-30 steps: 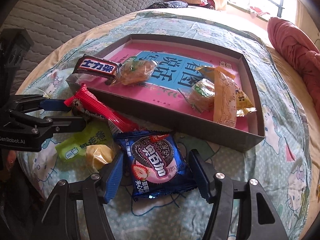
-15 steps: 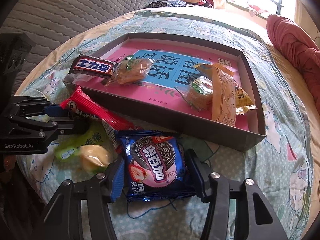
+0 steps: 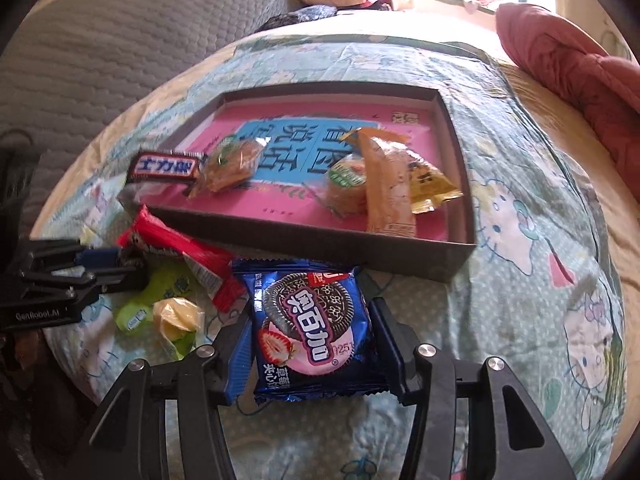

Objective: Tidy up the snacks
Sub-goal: 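Grasp the dark round chocolate cake with the left tool while the right tool grasps the blue cookie pack, then carry the chocolate cake into the tray with the left tool while the right tool carries the cookie pack, then open the left tool over the tray while the right tool releases the cookie pack, then withdraw both tools from the tray toward the red wafer and green candy bag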

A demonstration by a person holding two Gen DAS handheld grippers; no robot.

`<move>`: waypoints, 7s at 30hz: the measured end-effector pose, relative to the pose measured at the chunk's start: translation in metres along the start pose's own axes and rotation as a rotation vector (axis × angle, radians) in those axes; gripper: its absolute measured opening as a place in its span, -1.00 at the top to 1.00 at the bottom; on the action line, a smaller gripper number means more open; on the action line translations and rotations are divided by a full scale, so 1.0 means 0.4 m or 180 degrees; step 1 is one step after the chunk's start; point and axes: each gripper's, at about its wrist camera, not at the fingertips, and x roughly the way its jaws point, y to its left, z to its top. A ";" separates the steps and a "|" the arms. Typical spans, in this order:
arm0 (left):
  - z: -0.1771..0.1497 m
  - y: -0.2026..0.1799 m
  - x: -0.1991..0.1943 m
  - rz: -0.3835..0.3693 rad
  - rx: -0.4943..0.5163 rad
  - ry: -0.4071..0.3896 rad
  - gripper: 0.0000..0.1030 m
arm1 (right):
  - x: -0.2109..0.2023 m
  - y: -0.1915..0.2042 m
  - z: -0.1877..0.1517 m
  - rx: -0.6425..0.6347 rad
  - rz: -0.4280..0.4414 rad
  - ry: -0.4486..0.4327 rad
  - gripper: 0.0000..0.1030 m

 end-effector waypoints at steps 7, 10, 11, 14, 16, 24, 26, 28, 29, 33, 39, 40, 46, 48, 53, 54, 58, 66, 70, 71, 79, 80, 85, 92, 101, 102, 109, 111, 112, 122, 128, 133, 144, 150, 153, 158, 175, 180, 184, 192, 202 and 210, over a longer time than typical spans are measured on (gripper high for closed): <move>0.000 -0.011 -0.068 -0.0012 0.0039 -0.0213 0.25 | -0.037 -0.003 0.008 0.0045 0.0047 -0.0173 -0.05; -0.001 -0.029 -0.092 0.0011 0.0106 -0.0286 0.25 | -0.049 -0.003 0.014 0.0054 0.0063 -0.0236 -0.05; -0.001 -0.034 -0.100 0.0006 0.0116 -0.0317 0.25 | -0.053 -0.003 0.017 0.0059 0.0070 -0.0263 -0.05; 0.005 -0.049 -0.120 0.0024 0.0132 -0.0400 0.25 | -0.068 -0.005 0.024 0.0081 0.0113 -0.0352 -0.05; 0.013 -0.055 -0.131 0.0020 0.0131 -0.0459 0.25 | -0.077 -0.005 0.028 0.0089 0.0138 -0.0408 -0.05; 0.056 -0.076 -0.138 0.0047 0.0099 -0.0615 0.25 | -0.095 0.009 0.062 0.0037 0.0238 -0.0630 -0.05; 0.065 -0.073 -0.139 0.0036 0.0062 -0.0642 0.24 | -0.095 0.014 0.065 0.0020 0.0258 -0.0653 -0.05; 0.076 -0.072 -0.140 0.0064 0.0040 -0.0685 0.25 | -0.096 0.019 0.068 -0.0002 0.0285 -0.0668 -0.05; 0.078 -0.072 -0.140 0.0072 0.0034 -0.0698 0.25 | -0.096 0.022 0.070 -0.0017 0.0285 -0.0680 -0.05; 0.094 -0.076 -0.139 0.0119 0.0028 -0.0754 0.25 | -0.095 0.026 0.076 -0.0030 0.0303 -0.0705 -0.05; 0.117 -0.077 -0.123 0.0126 0.0018 -0.0792 0.24 | -0.098 0.009 0.090 0.0036 0.0301 -0.0785 -0.05; 0.121 -0.078 -0.120 0.0138 0.0028 -0.0799 0.24 | -0.099 0.005 0.092 0.0053 0.0306 -0.0800 -0.05; 0.142 -0.079 -0.097 0.0178 0.0063 -0.0819 0.24 | -0.092 -0.011 0.101 0.0153 0.0349 -0.0803 -0.05; 0.150 -0.077 -0.089 0.0165 0.0048 -0.0832 0.24 | -0.089 -0.014 0.106 0.0161 0.0349 -0.0805 -0.05; 0.170 -0.070 -0.065 0.0166 0.0034 -0.0847 0.24 | -0.079 -0.019 0.119 0.0173 0.0324 -0.0816 -0.05; 0.173 -0.066 -0.058 0.0167 0.0024 -0.0839 0.24 | -0.077 -0.020 0.121 0.0174 0.0329 -0.0814 -0.05; 0.177 -0.051 -0.024 0.0179 0.0003 -0.0766 0.24 | -0.069 -0.022 0.128 0.0174 0.0321 -0.0812 -0.05; 0.169 -0.049 0.016 0.0183 0.0039 -0.0650 0.24 | -0.055 -0.022 0.143 0.0160 0.0304 -0.0837 -0.05; 0.165 -0.048 0.029 0.0152 0.0038 -0.0593 0.24 | -0.043 -0.022 0.151 0.0149 0.0285 -0.0836 -0.05; 0.163 -0.049 0.034 0.0147 0.0046 -0.0570 0.24 | -0.042 -0.022 0.152 0.0147 0.0278 -0.0840 -0.05; 0.151 -0.050 0.058 0.0134 0.0071 -0.0478 0.24 | -0.027 -0.029 0.171 0.0127 0.0242 -0.0855 -0.05; 0.152 -0.050 0.059 0.0134 0.0070 -0.0473 0.24 | -0.026 -0.030 0.173 0.0120 0.0226 -0.0857 -0.05; 0.152 -0.048 0.063 0.0139 0.0078 -0.0456 0.24 | -0.008 -0.025 0.181 0.0077 0.0222 -0.0806 -0.05; 0.153 -0.043 0.067 0.0126 0.0069 -0.0435 0.24 | 0.021 -0.019 0.188 0.0031 0.0197 -0.0715 -0.05; 0.152 -0.043 0.066 0.0124 0.0071 -0.0433 0.24 | 0.044 -0.001 0.184 -0.0080 0.0134 -0.0652 -0.05; 0.152 -0.042 0.066 0.0122 0.0069 -0.0431 0.24 | 0.048 0.000 0.183 -0.0085 0.0123 -0.0643 -0.05; 0.151 -0.040 0.068 0.0112 0.0050 -0.0424 0.23 | 0.055 0.015 0.179 -0.0169 0.0061 -0.0637 -0.05; 0.152 -0.039 0.069 0.0115 0.0045 -0.0421 0.23 | 0.054 0.015 0.179 -0.0166 0.0071 -0.0639 -0.05; 0.152 -0.038 0.069 0.0114 0.0042 -0.0420 0.23 | 0.054 0.014 0.179 -0.0164 0.0071 -0.0641 -0.05; 0.154 -0.042 0.063 0.0090 0.0069 -0.0433 0.22 | 0.054 0.017 0.176 -0.0192 0.0076 -0.0624 -0.05; 0.154 -0.046 0.063 0.0066 0.0068 -0.0402 0.20 | 0.053 0.019 0.176 -0.0196 0.0069 -0.0626 -0.05; 0.156 -0.051 0.053 0.0021 0.0070 -0.0433 0.04 | 0.050 0.020 0.177 -0.0185 0.0069 -0.0626 -0.05; 0.158 -0.050 0.039 0.0019 0.0072 -0.0455 -0.08 | 0.042 0.019 0.180 -0.0172 0.0070 -0.0656 -0.05; 0.160 -0.056 0.027 0.0015 0.0082 -0.0481 -0.13 | 0.035 0.018 0.181 -0.0180 0.0071 -0.0673 -0.06; 0.161 -0.058 0.021 0.0041 0.0094 -0.0492 -0.15 | 0.031 0.018 0.182 -0.0188 0.0071 -0.0692 -0.10; 0.164 -0.052 0.007 0.0001 0.0046 -0.0518 -0.19 | 0.025 0.018 0.181 -0.0200 0.0064 -0.0716 -0.11; 0.171 -0.031 -0.057 0.0008 0.0016 -0.0664 -0.26 | -0.018 0.021 0.184 -0.0212 0.0080 -0.0883 -0.20; 0.165 -0.034 -0.065 0.0000 0.0061 -0.0651 -0.26 | -0.044 0.030 0.181 -0.0229 0.0111 -0.0942 -0.22; 0.157 -0.044 -0.068 -0.0022 0.0111 -0.0616 -0.26 | -0.067 0.040 0.174 -0.0267 0.0131 -0.0983 -0.23; 0.140 -0.059 -0.072 -0.0001 0.0194 -0.0556 -0.26 | -0.091 0.050 0.153 -0.0249 0.0149 -0.0985 -0.32; 0.117 -0.076 -0.070 0.0036 0.0305 -0.0451 -0.26 | -0.109 0.058 0.117 -0.0199 0.0195 -0.0867 -0.32; 0.101 -0.077 -0.073 0.0054 0.0372 -0.0376 -0.26 | -0.119 0.079 0.079 -0.0236 0.0278 -0.0697 -0.32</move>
